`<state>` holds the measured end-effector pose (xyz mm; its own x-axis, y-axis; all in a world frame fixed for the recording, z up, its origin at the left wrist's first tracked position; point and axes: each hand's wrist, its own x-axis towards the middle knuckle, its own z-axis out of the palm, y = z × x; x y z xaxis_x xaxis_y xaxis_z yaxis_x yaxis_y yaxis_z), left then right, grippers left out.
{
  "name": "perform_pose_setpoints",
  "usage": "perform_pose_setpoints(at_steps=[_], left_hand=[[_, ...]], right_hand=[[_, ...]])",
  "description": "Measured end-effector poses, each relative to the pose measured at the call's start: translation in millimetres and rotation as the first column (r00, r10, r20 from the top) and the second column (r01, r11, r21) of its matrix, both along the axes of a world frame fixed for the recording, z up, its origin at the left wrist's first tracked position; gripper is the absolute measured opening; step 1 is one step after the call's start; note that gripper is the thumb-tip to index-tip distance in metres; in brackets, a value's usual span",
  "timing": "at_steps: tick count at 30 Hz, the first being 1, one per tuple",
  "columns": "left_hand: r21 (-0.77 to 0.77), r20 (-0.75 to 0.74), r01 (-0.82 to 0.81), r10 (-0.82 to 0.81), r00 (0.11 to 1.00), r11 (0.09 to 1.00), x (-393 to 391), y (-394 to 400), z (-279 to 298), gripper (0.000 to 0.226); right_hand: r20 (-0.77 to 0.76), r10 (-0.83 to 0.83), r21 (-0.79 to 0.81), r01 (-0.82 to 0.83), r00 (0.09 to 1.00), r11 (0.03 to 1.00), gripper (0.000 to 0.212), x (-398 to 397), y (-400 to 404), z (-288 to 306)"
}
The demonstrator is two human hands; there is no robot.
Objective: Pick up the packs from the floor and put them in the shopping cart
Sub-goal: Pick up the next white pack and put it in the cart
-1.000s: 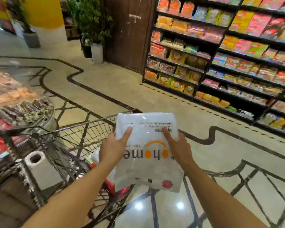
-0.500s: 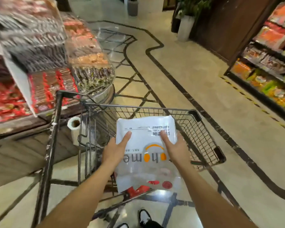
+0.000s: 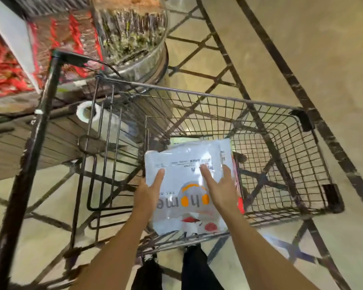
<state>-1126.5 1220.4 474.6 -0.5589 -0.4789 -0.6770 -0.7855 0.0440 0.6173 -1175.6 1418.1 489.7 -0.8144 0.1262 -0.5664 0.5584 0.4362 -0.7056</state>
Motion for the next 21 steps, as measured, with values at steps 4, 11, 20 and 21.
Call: perform_pose_setpoints(at_steps=[4,11,20,21], left_hand=[[-0.016,-0.032,0.018,-0.018,0.999,1.000,-11,-1,-13,0.077],[-0.263,0.041,0.138,-0.132,0.990,0.955,-25,6,17,0.059],[-0.815,0.307,0.544,-0.648,0.697,0.200,-33,-51,136,0.077],[-0.821,0.363,0.556,-0.633,0.683,0.129,-32,-67,155,0.078]], right_hand=[[0.021,-0.010,0.002,0.010,1.000,1.000,0.099,-9,-3,-15],[0.114,0.090,0.054,-0.097,0.989,0.994,0.121,-22,-5,-2],[0.029,0.449,0.529,-0.395,0.893,0.752,0.109,-47,-19,95],[0.001,0.500,0.574,-0.410,0.866,0.709,0.108,-53,-28,113]])
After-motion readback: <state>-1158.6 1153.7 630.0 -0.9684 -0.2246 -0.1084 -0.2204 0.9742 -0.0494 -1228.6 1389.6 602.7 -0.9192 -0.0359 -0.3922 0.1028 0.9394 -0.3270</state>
